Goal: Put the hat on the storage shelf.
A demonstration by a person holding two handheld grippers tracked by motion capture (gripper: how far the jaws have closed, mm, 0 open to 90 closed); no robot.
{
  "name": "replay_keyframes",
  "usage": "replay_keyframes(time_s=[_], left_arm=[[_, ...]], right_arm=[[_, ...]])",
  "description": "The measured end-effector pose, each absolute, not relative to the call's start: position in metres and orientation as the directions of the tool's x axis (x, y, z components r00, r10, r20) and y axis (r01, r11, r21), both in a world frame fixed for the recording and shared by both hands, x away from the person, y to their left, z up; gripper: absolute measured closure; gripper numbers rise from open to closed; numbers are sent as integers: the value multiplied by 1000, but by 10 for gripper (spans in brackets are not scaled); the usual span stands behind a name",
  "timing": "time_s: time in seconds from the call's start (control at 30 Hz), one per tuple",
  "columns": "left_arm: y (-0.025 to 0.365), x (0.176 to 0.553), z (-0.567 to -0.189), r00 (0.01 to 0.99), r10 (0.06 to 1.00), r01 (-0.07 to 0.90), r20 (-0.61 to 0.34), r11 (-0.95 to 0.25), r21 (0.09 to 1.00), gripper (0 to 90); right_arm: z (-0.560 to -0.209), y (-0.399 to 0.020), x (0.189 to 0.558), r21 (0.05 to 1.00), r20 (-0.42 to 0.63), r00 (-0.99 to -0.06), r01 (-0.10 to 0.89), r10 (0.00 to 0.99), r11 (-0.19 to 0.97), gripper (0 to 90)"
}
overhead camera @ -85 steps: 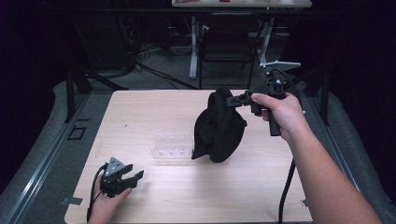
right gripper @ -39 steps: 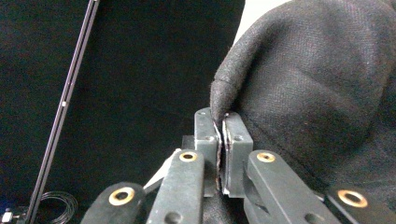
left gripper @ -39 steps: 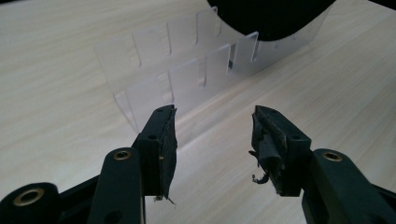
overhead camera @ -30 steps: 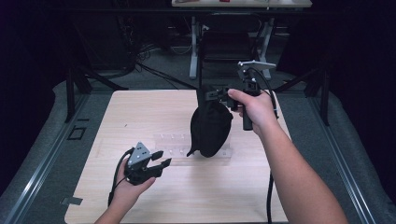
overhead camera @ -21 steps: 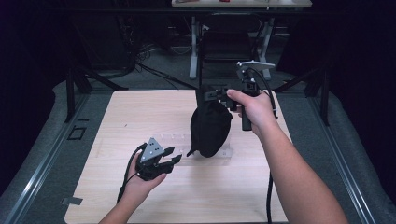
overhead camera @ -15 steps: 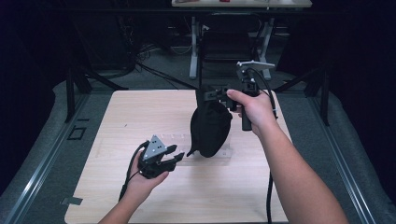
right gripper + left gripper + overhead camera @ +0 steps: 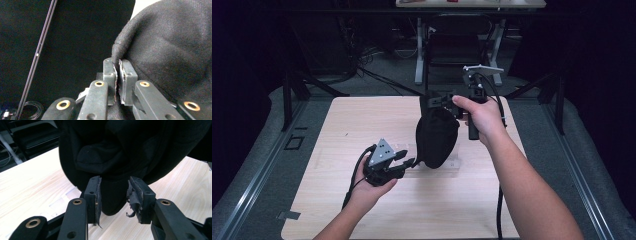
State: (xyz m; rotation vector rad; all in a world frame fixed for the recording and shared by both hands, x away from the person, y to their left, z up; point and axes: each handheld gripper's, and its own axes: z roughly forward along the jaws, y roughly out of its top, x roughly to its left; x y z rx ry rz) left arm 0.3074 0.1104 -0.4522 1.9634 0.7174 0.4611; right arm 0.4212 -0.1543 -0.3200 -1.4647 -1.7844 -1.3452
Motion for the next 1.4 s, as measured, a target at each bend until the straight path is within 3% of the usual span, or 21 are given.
replay_keyframes(time_s=[0.9,1.4], left_arm=[[84,305,-456,784,613,254,99,-462,850,672],[79,305,-459,776,611,241,156,-515,822,768]], right_arm=[[-320,-141,424,390,832,-325,919,450,-56,843],[-319,-138,423,399,829,-337,915,446,-51,813]])
